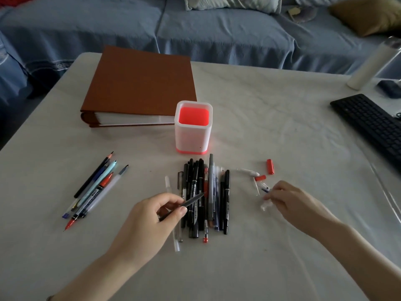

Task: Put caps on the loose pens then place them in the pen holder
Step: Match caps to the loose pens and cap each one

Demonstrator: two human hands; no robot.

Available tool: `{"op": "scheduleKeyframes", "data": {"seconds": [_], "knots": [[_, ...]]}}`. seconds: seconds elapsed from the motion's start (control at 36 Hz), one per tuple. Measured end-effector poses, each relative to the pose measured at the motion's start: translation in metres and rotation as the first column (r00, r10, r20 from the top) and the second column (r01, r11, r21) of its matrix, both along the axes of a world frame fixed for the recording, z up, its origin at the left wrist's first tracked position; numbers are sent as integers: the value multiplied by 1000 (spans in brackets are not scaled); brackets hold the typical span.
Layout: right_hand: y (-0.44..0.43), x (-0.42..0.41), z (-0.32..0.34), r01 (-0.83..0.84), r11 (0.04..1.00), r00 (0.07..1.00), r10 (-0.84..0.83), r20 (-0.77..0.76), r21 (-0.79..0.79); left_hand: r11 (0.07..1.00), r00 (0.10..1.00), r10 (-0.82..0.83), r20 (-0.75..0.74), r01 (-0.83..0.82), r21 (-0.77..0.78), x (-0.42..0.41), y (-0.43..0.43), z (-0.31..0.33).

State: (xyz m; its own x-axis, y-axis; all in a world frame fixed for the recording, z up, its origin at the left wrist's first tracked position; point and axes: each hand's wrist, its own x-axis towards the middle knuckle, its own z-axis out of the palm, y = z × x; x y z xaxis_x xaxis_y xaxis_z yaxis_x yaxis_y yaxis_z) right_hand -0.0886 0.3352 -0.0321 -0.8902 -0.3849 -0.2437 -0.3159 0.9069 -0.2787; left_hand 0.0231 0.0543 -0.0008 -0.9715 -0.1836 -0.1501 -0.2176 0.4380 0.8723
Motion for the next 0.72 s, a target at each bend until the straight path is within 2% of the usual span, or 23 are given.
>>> {"op": "scheduleKeyframes", "data": {"seconds": [0.11,0.25,0.33,0.39,0.44,0.47,0.53,0.61,0.67,0.72], "knots": [[-4,5,0,-14,1000,999,15,45,-27,1000,1000,-5,-5,5,-1,-1,1,2],[-3,4,-2,-113,993,987,117,-108,43,1000,1000,-20,-6,20,-6,-1,2,4],[-1,3,-6,-83,992,986,69,-154,-90,1000,1000,-16,-5,16,-8,-1,2,5],[-6,6,-2,10,962,983,-59,-172,-272,1000,1000,-15,-5,15,-6,-1,2,5],[-17,10,7,184,830,966,-252,-59,-527,1000,1000,-16,-3,16,8,0,3,5],[-23,12,12,274,711,944,-328,39,-647,1000,1000,-16,0,16,19,0,4,5],[-35,16,19,390,450,903,-358,238,-803,999,1000,-21,6,21,48,1,7,6],[-52,28,26,466,192,879,-208,428,-863,996,1000,-28,4,27,84,1,11,9],[-62,35,26,515,75,855,-124,504,-854,994,999,-32,3,31,104,1,13,11],[-71,40,27,579,2,813,-78,577,-815,993,999,-33,0,32,117,2,15,12]]}}
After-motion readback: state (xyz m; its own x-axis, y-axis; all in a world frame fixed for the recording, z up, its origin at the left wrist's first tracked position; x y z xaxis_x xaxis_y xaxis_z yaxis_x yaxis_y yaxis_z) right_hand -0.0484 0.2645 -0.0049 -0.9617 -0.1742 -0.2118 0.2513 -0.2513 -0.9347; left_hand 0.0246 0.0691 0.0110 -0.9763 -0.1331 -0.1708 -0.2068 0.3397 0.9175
